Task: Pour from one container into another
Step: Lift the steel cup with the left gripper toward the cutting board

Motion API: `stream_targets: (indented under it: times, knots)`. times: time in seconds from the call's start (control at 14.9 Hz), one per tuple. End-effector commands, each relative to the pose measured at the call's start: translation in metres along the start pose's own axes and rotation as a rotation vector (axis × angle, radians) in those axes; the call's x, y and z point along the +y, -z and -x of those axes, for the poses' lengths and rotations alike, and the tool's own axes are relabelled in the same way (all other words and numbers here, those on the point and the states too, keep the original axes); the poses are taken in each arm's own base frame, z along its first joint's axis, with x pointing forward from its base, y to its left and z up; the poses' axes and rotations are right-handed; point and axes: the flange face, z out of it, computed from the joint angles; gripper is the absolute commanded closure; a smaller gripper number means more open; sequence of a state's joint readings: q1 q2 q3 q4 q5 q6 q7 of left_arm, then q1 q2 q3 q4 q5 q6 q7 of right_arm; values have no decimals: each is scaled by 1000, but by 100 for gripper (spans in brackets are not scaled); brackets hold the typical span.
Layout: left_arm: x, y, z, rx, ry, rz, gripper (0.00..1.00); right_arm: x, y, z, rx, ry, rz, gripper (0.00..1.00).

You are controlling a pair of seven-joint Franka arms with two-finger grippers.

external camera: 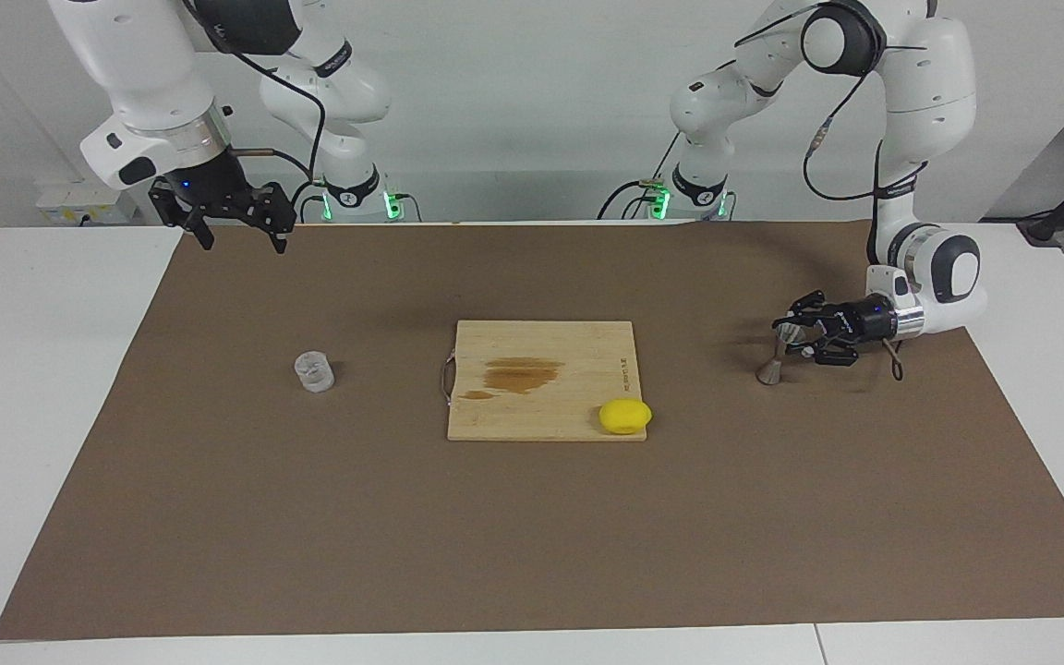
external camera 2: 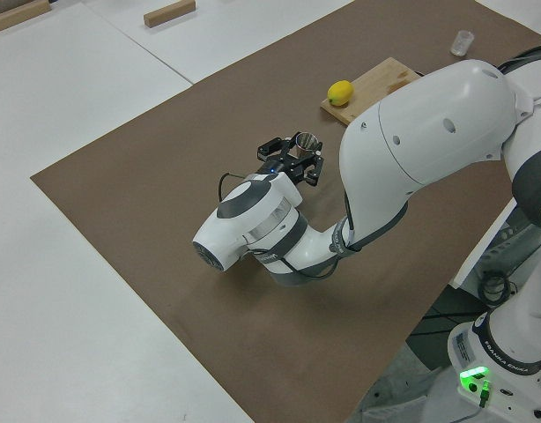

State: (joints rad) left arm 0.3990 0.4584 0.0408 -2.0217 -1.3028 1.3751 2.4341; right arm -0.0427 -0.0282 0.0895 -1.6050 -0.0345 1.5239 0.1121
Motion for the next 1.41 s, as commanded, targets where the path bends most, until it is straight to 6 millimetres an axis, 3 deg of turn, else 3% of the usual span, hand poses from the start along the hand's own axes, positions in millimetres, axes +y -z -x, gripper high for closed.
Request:
stream_targets:
  times: [0.0,0.47,0.81,1.14,1.34]
  knots:
    - [-17,-30,-19,9,47,32,80,2,0,0,-10,16,3,0]
    - [-23,-132,-23,7,90,128,79,2,0,0,-10,16,3,0]
    - [-11,-216,-34,10,88,186,79,3,0,0,-10,14,3,0]
    - [9,-272,-49,-23,107,130,79,3,0,3,-25,17,5,0]
    - [23,-303,-41,-22,144,93,79,4,1,3,-22,16,4,0]
